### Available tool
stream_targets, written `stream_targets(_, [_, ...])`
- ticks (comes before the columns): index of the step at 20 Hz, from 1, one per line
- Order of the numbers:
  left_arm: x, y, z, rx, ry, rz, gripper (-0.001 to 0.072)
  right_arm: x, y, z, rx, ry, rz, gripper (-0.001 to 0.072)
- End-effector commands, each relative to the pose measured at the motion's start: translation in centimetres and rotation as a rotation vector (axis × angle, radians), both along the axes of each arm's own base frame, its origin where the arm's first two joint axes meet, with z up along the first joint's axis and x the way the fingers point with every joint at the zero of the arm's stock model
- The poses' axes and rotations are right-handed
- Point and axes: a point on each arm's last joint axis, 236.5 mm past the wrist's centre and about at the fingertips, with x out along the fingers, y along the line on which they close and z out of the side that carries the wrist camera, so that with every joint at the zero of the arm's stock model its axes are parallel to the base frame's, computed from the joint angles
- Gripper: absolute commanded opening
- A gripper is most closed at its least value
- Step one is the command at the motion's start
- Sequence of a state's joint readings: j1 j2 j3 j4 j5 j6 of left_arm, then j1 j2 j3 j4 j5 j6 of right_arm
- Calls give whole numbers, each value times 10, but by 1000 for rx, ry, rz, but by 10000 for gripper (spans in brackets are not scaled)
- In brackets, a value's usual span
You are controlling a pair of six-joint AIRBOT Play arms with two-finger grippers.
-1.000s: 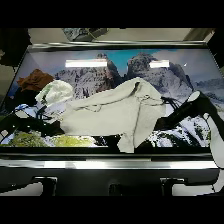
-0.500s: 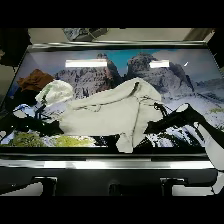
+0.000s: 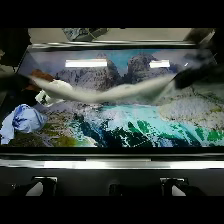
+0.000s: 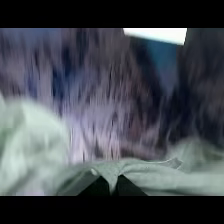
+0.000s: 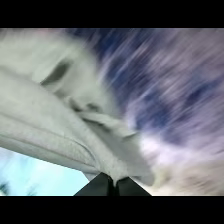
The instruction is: Fold the shirts.
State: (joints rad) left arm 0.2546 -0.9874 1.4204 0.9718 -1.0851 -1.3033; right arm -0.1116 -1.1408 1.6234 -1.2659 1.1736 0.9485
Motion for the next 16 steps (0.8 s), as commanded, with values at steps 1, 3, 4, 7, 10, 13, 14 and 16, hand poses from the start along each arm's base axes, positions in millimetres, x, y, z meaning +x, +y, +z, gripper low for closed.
stream_targets(1, [-103,-5,233,35,-602,133,36,-122,-47,264,-219,-726,-233,46])
stream_targets(3, [-150,-18,264,-3,-687,132,36,-182,-42,296,-213,-828,-253,46])
stream_targets(4, [-167,-23,271,2,-718,130,36,-200,-40,299,-191,-840,-258,46])
stream_targets(7, [-199,-31,281,17,-769,126,36,-240,-35,310,-177,-892,-265,46])
stream_targets(10, [-196,-34,268,23,-711,110,36,-252,-35,313,-181,-909,-270,46])
stream_targets(13, [-173,-29,240,49,-594,102,36,-238,-38,291,-187,-809,-269,46])
stream_targets(14, [-159,-22,222,71,-522,112,36,-227,-44,276,-201,-741,-281,46])
stream_targets(16, [-120,-9,171,97,-315,104,36,-194,-59,240,-176,-583,-330,46])
